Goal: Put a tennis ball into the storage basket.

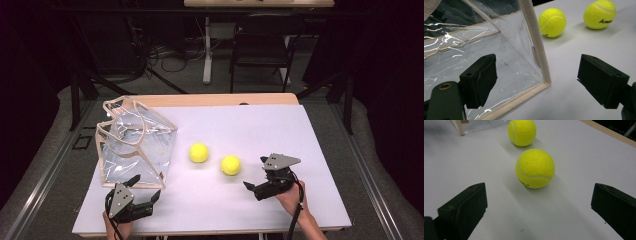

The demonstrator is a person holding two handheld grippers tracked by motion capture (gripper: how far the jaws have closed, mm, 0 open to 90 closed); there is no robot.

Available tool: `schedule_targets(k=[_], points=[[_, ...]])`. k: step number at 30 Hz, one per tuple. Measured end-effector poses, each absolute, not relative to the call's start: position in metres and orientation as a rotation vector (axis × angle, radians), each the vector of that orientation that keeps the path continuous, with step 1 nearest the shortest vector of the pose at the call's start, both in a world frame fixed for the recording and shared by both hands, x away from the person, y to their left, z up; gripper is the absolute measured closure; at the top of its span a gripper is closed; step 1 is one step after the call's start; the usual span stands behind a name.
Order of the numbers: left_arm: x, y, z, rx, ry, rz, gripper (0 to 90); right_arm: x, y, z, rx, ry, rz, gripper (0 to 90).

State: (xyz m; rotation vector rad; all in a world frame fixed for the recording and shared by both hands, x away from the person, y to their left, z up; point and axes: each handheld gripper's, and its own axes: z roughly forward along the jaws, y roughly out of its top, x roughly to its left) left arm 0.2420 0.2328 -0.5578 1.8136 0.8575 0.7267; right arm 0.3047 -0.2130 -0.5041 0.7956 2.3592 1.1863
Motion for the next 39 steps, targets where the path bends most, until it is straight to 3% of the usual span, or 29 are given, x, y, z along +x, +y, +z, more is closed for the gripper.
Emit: schedule_targets(k=[39], points=[[0.241,0.232,-0.557,1.816,0.844,0.73,16.0,0.345,-0.186,-0.499,0.8,2.476,1.104,0.0]])
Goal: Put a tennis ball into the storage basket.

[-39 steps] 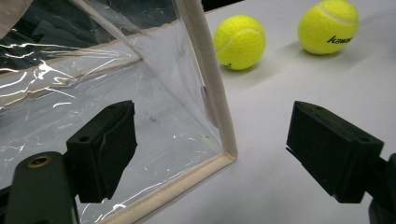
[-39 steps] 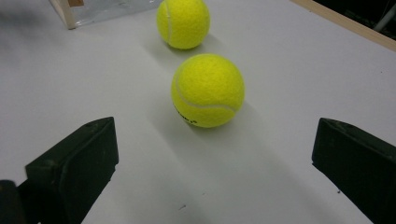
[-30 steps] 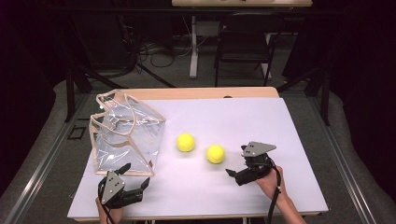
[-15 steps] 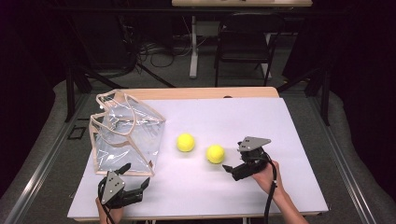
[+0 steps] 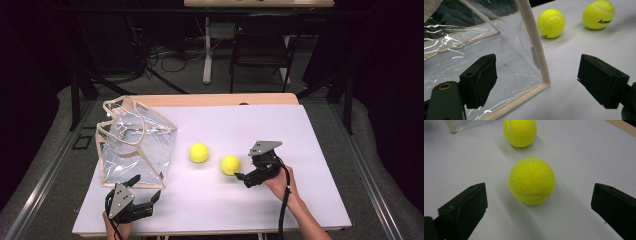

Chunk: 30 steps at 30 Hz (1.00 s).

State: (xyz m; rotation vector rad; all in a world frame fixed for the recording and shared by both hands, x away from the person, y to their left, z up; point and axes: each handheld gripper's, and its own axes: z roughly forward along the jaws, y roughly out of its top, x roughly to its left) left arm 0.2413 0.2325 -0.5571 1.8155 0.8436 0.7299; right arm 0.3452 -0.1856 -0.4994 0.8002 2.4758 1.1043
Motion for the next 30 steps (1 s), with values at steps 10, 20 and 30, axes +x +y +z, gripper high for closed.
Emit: schedule_targets(k=[10,20,30], points=[[0.241,0.232,-0.557,1.816,0.844,0.73,16.0,0.355,-0.18,-0.498,0.809,2.513,1.087,0.0],[0.242,0.233,-0.557,1.815,0.844,0.731,16.0,0.361,-0.171,-0.5,0.796,2.559,1.065,0.0],[0.242,0.233,-0.557,1.82,0.842,0.724,16.0,0.368,-0.163,-0.505,0.802,2.616,1.031,0.0]])
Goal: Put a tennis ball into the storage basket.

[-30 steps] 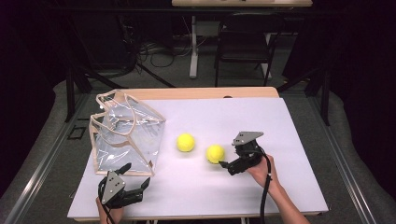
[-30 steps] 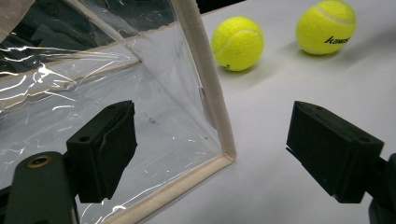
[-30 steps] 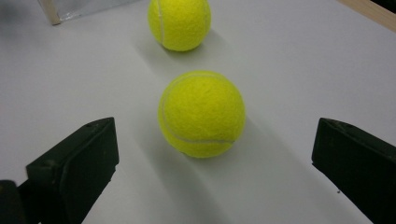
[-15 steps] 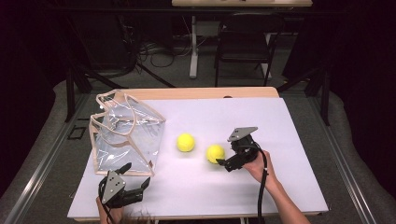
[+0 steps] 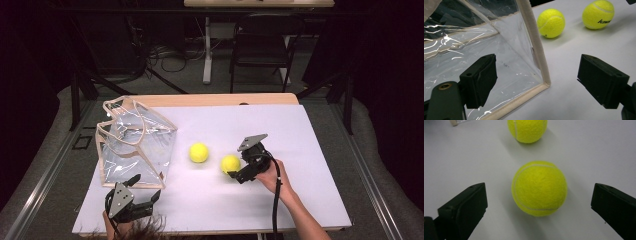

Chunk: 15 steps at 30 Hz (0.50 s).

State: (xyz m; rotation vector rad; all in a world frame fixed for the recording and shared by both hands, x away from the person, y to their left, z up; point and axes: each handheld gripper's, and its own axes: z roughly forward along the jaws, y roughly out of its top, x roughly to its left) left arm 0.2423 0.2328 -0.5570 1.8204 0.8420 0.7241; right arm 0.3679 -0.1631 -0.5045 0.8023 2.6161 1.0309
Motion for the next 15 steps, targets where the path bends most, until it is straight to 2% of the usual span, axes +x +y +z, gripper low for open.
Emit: schedule_targets(k=[15], points=[[0.243,0.233,-0.557,1.824,0.838,0.721,16.0,0.375,-0.15,-0.51,0.786,2.662,1.004,0.0]])
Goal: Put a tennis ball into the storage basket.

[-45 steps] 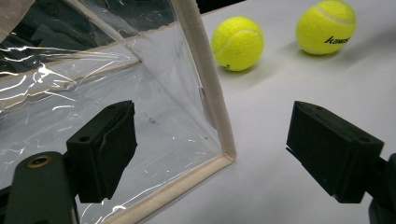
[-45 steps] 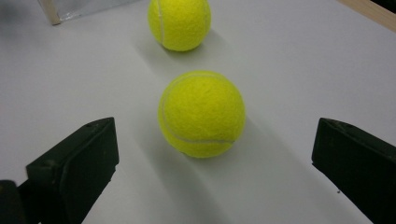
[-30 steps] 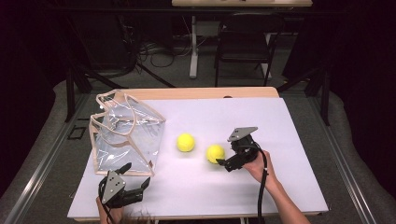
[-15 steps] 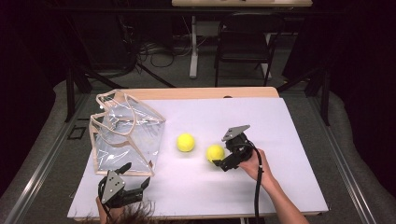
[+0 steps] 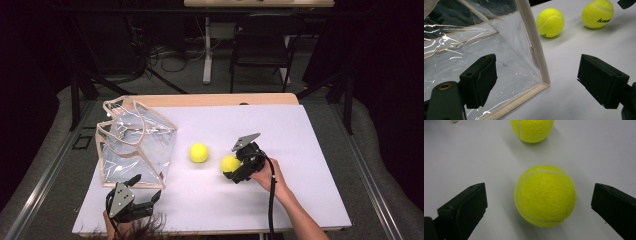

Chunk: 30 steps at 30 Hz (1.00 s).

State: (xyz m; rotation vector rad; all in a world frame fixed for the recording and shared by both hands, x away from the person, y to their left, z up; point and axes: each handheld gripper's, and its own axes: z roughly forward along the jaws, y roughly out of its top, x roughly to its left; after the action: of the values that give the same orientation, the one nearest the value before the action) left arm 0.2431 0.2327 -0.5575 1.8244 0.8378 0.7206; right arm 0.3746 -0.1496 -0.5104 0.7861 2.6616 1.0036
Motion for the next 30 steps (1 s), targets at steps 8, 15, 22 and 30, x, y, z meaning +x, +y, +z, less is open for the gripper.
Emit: schedule_targets(k=[8,15,22,30], points=[[0.244,0.233,-0.558,1.821,0.843,0.714,16.0,0.38,-0.148,-0.518,0.81,2.681,0.997,0.0],[0.244,0.234,-0.558,1.823,0.841,0.714,16.0,0.382,-0.145,-0.526,0.826,2.696,0.985,0.0],[0.244,0.232,-0.558,1.826,0.832,0.709,16.0,0.384,-0.143,-0.533,0.839,2.71,0.958,0.1],[0.244,0.233,-0.558,1.826,0.834,0.708,16.0,0.386,-0.143,-0.536,0.863,2.695,0.954,6.3]])
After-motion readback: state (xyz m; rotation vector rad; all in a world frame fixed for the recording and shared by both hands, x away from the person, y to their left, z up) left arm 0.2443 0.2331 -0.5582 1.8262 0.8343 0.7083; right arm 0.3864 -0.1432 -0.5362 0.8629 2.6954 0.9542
